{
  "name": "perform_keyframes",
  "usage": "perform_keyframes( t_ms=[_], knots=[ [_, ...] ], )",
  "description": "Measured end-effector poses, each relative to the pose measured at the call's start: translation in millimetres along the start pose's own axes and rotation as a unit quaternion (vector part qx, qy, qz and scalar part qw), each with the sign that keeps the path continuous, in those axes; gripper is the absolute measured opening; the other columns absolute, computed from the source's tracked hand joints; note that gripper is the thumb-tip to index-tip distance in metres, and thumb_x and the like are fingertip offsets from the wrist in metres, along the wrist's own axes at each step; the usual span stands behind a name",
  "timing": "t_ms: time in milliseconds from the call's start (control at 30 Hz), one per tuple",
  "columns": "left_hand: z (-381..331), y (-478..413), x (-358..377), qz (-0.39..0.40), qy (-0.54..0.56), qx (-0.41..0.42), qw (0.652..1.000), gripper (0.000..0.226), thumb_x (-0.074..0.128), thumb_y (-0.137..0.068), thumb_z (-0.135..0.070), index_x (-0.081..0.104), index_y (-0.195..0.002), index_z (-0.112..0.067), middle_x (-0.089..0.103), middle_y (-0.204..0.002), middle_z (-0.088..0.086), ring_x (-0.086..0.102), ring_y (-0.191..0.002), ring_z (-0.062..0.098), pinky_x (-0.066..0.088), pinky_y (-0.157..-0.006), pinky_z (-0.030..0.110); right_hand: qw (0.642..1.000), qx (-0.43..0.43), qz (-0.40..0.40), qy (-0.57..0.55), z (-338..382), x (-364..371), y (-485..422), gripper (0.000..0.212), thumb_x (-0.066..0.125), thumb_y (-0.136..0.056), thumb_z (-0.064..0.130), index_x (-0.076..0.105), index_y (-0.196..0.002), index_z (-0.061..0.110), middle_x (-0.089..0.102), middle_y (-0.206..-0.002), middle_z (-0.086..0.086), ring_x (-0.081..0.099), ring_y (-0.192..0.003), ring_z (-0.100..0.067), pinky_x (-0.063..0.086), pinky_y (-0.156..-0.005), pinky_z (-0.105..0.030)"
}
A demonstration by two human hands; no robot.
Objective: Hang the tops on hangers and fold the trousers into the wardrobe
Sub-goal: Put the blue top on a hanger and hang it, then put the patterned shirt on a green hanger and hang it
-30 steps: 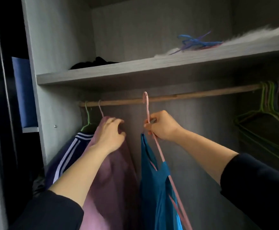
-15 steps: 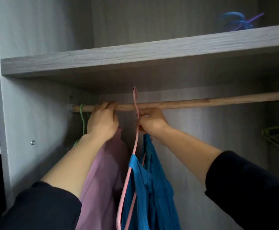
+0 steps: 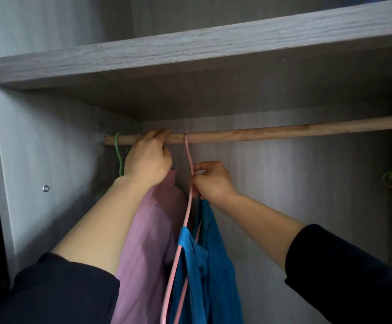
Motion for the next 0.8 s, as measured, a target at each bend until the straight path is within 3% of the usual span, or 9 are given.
perform_keyframes(
  t_ms=[67,133,200,300,367,467,600,700,800],
  knots=[
    [-1,2,2,0.017,-0.002,-0.008,1.0,0.051,0.046,-0.092,-0.012,0.04,-0.143,-0.01,0.038,-0.148,0.013,0.033,-0.136,0.033,0.022,-0.114,0.036,0.999,-0.009,0.036,0.021,2,-3,4,0.015,0.059,-0.086,0.004,0.065,-0.09,0.018,0.066,-0.063,-0.004,0.06,-0.043,-0.012,0.038,-0.036,-0.013],
    [-5,3,4,0.032,-0.002,-0.017,0.999,0.051,0.045,-0.095,-0.015,0.036,-0.145,-0.007,0.032,-0.151,0.016,0.025,-0.141,0.031,0.017,-0.115,0.034,0.998,-0.016,0.054,0.037,4,-13,6,0.021,0.061,-0.09,0.011,0.064,-0.111,0.013,0.066,-0.081,-0.006,0.06,-0.052,-0.013,0.039,-0.036,-0.013],
    [-10,3,4,0.039,0.003,-0.032,0.999,0.049,0.043,-0.097,-0.018,0.037,-0.143,-0.005,0.032,-0.151,0.018,0.024,-0.141,0.032,0.013,-0.116,0.034,0.996,-0.031,0.046,0.072,4,-31,9,0.022,0.062,-0.09,0.016,0.064,-0.112,0.012,0.067,-0.092,-0.007,0.062,-0.061,-0.015,0.042,-0.039,-0.014],
    [-33,0,2,0.031,0.021,-0.043,0.998,0.043,0.04,-0.098,-0.022,0.045,-0.139,-0.009,0.041,-0.146,0.015,0.034,-0.135,0.034,0.014,-0.117,0.041,0.985,-0.076,0.019,0.156,2,-70,15,0.02,0.063,-0.089,0.02,0.066,-0.106,0.011,0.067,-0.097,-0.005,0.066,-0.084,-0.021,0.053,-0.067,-0.024],
    [-61,-4,4,0.035,0.053,-0.039,0.997,0.045,0.04,-0.098,-0.024,0.045,-0.14,-0.012,0.041,-0.146,0.014,0.036,-0.134,0.034,0.02,-0.115,0.04,0.971,-0.1,0.013,0.216,-2,-97,22,0.023,0.063,-0.088,0.021,0.065,-0.11,0.012,0.065,-0.098,-0.001,0.062,-0.087,-0.017,0.05,-0.074,-0.025],
    [-122,-10,14,0.049,0.091,0.009,0.995,0.045,0.041,-0.098,-0.028,0.045,-0.141,-0.016,0.042,-0.145,0.011,0.039,-0.132,0.031,0.031,-0.111,0.039,0.923,-0.145,0.005,0.356,-3,-139,37,0.03,0.059,-0.088,0.025,0.062,-0.117,0.017,0.062,-0.106,0.002,0.054,-0.083,-0.011,0.042,-0.073,-0.022],
    [-208,-13,42,0.067,0.103,0.079,0.989,0.045,0.039,-0.097,-0.028,0.044,-0.141,-0.019,0.038,-0.148,0.008,0.032,-0.136,0.028,0.023,-0.114,0.034,0.863,-0.162,-0.027,0.478,-8,-203,59,0.032,0.055,-0.089,0.026,0.059,-0.12,0.017,0.06,-0.114,-0.001,0.061,-0.088,-0.021,0.044,-0.071,-0.028],
    [-262,-11,63,0.075,0.116,0.114,0.984,0.045,0.04,-0.097,-0.027,0.044,-0.141,-0.022,0.037,-0.15,0.009,0.03,-0.137,0.027,0.016,-0.116,0.035,0.82,-0.143,-0.046,0.552,-14,-254,75,0.034,0.054,-0.09,0.026,0.056,-0.123,0.017,0.058,-0.119,-0.002,0.062,-0.097,-0.028,0.052,-0.08,-0.038],
    [-305,-12,80,0.09,0.129,0.139,0.978,0.045,0.041,-0.097,-0.028,0.042,-0.142,-0.025,0.041,-0.147,0.008,0.034,-0.135,0.027,0.015,-0.117,0.04,0.777,-0.111,-0.063,0.616,-23,-303,90,0.029,0.051,-0.089,0.024,0.055,-0.117,0.016,0.056,-0.118,-0.006,0.06,-0.101,-0.034,0.048,-0.076,-0.037]
  ],
)
Point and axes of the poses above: each hand's wrist, its own y-axis away from the middle knuckle, its own x-axis out of the palm, z = x × y, the point moved 7 cm from there along -y, towards the middle knuckle
